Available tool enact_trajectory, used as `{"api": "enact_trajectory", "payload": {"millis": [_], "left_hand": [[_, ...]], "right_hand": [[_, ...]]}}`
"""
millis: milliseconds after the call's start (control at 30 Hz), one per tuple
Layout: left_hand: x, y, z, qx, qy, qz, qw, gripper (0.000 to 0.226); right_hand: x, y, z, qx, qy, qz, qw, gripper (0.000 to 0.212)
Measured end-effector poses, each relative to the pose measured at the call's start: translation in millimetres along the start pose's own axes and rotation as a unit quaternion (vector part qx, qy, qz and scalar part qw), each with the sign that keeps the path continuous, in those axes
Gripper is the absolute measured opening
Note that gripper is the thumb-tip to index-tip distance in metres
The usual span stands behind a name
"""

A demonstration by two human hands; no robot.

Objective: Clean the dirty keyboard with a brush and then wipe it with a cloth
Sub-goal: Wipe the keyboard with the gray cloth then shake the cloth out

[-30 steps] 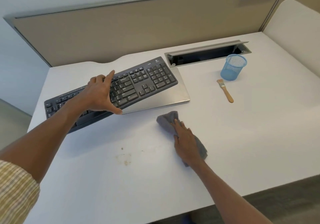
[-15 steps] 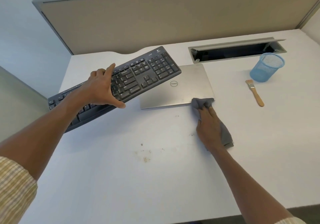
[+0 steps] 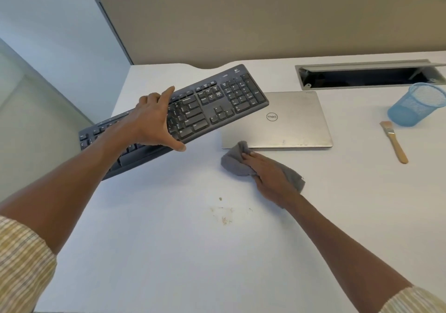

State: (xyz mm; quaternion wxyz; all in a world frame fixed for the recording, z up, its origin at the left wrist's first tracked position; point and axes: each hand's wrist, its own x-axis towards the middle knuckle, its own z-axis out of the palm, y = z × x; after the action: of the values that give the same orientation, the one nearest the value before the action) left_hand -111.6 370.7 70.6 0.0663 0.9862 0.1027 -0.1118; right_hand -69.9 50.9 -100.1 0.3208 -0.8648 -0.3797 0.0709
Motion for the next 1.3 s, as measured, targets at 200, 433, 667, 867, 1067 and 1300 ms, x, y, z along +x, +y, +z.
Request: {"api": "enact_trajectory", "payload": {"millis": [200, 433, 667, 867, 1067, 1300], "left_hand": [[-9, -12, -4, 0.008, -0.001, -0.006, 1.000, 0.153], [-20, -25, -3, 0.002, 0.003, -0.006, 1.000, 0.152], [-25, -37, 0, -0.008, 0.001, -0.001, 1.000, 0.152], [-28, -45, 2, -0.013, 0.006, 0.001, 1.000, 0.154], [-34, -58, 2, -0.018, 0.020, -0.008, 1.000, 0.152], [-36, -59, 9, -0.017, 0.010, -0.018, 1.000, 0.153]], "right_hand": [[9, -57, 19, 0.136, -0.070, -0.029, 0.988, 0.047], [79, -56, 54, -0.025, -0.086, -0.089, 0.992, 0.052], [45, -80, 49, 0.132, -0.186, -0.108, 0.968, 0.051], [133, -87, 50, 0.029, -0.094, -0.012, 0.995, 0.035], [154, -122, 87, -0.002, -0.227, -0.123, 0.966, 0.031], [103, -121, 92, 0.082, -0.379, -0.276, 0.880, 0.055]]}}
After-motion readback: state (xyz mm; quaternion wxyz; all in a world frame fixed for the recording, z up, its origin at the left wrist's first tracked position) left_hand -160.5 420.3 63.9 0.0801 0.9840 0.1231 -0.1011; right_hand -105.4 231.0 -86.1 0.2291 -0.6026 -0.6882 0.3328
